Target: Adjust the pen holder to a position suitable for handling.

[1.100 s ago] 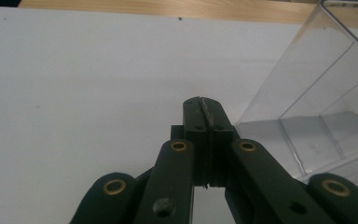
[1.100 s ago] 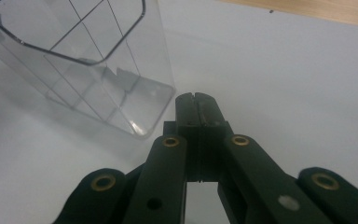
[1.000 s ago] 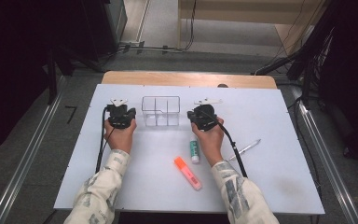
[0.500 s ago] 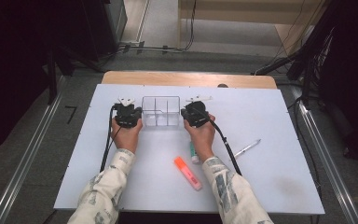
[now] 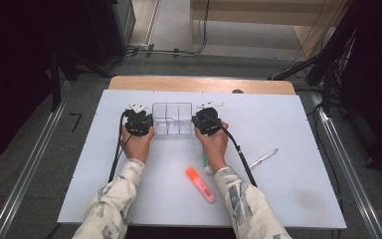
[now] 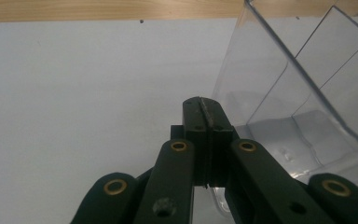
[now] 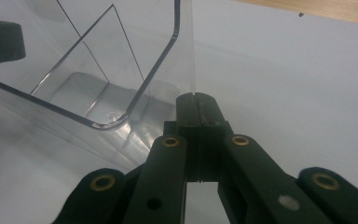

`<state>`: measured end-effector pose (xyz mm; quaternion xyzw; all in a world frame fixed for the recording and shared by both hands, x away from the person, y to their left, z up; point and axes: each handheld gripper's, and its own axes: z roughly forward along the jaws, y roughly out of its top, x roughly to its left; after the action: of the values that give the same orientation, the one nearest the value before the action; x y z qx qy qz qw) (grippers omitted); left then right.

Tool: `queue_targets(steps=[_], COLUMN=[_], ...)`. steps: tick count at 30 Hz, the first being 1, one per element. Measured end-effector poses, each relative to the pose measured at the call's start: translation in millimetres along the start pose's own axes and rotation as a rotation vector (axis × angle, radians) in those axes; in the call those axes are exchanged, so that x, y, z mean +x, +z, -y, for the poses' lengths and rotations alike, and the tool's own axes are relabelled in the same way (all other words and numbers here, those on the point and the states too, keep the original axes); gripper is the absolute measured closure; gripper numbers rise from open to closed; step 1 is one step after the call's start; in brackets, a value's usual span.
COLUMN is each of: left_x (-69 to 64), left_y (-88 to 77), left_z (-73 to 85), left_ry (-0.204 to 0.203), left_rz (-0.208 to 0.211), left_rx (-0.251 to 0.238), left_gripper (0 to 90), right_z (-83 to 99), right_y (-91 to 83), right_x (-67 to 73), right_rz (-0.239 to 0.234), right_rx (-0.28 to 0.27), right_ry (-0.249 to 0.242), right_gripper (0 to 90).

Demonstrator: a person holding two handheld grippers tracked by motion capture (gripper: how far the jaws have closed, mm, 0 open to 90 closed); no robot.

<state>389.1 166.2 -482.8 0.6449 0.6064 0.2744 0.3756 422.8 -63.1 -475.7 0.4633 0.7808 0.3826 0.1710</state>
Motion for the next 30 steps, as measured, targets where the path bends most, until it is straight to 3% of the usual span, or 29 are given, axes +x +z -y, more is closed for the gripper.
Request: queue_targets(steps=[12, 30], left_x=[-21.6, -94.1], left_y=[-0.1, 17.4], left_z=[2.7, -1.8], left_ry=[0.015, 0.053], left_rz=[0.060, 0.151], left_rx=[0.013, 0.033], left_gripper=[90.0, 90.0], right_z=[9.4, 28.8], right_y=[-16.5, -57.1], right_x=[-16.1, -79.0], right_rz=[0.017, 0.100], right_rx=[0.005, -0.024], right_ry=[0.025, 0.106], right_gripper=[88.3, 88.3])
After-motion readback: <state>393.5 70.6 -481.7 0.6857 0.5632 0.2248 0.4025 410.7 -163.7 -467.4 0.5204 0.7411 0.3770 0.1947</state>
